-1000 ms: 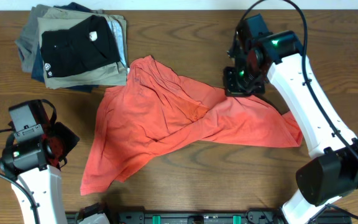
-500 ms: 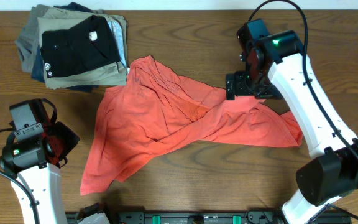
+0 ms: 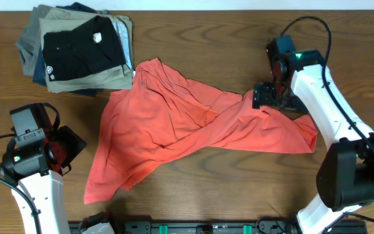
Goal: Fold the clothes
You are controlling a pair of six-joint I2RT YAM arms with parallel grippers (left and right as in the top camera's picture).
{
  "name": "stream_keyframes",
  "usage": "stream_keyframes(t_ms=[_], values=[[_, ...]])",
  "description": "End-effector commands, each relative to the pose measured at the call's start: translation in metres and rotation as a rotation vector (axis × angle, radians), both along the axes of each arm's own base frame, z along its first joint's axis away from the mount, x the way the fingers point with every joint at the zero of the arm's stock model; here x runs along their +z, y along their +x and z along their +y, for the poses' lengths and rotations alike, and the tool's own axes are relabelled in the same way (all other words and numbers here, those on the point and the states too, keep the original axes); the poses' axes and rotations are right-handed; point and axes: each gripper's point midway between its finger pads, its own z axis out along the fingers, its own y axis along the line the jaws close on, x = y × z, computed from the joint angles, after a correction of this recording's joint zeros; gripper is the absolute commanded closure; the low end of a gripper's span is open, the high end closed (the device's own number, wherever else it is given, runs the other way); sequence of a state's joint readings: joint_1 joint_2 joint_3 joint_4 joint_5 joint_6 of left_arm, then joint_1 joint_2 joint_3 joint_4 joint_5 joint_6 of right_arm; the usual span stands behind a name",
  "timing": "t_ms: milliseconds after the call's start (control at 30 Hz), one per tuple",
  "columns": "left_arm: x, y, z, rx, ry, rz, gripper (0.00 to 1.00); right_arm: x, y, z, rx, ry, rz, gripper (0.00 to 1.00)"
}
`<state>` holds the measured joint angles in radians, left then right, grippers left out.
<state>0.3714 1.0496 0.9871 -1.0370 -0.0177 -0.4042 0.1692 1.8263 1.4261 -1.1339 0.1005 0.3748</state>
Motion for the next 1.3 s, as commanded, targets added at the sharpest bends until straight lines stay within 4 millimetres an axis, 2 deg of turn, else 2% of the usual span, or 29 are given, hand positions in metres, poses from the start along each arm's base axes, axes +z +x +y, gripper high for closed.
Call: stream_keyframes(t_ms=[0, 67, 300, 667, 767, 900, 1267], values=[[0.003, 0.002, 0.0, 0.002, -0.007, -0.01, 0.37, -0.017, -0.005, -0.002, -0.051, 0.067, 0.025, 0.01], [0.002, 0.002, 0.0, 0.002, -0.007, -0.009, 0.37, -0.024, -0.004, -0.001, -0.065, 0.11, 0.017, 0.02], [-0.004, 0.0, -0.001, 0.002, -0.011, 0.001, 0.37, -0.031, 0.012, 0.011, 0.014, 0.203, -0.05, 0.22], [-0.009, 0.005, -0.003, -0.007, -0.037, 0.009, 0.37, -0.055, 0.016, 0.029, 0.044, 0.282, -0.106, 0.26], [-0.012, 0.006, -0.003, -0.006, -0.042, 0.021, 0.37, -0.055, 0.02, 0.03, 0.042, 0.285, -0.128, 0.3], [-0.015, 0.007, -0.002, -0.006, -0.048, 0.036, 0.37, -0.054, 0.028, 0.03, -0.003, 0.294, -0.157, 0.43], [-0.018, 0.008, -0.002, -0.006, -0.051, 0.044, 0.37, -0.052, 0.034, 0.031, -0.033, 0.302, -0.182, 0.5]])
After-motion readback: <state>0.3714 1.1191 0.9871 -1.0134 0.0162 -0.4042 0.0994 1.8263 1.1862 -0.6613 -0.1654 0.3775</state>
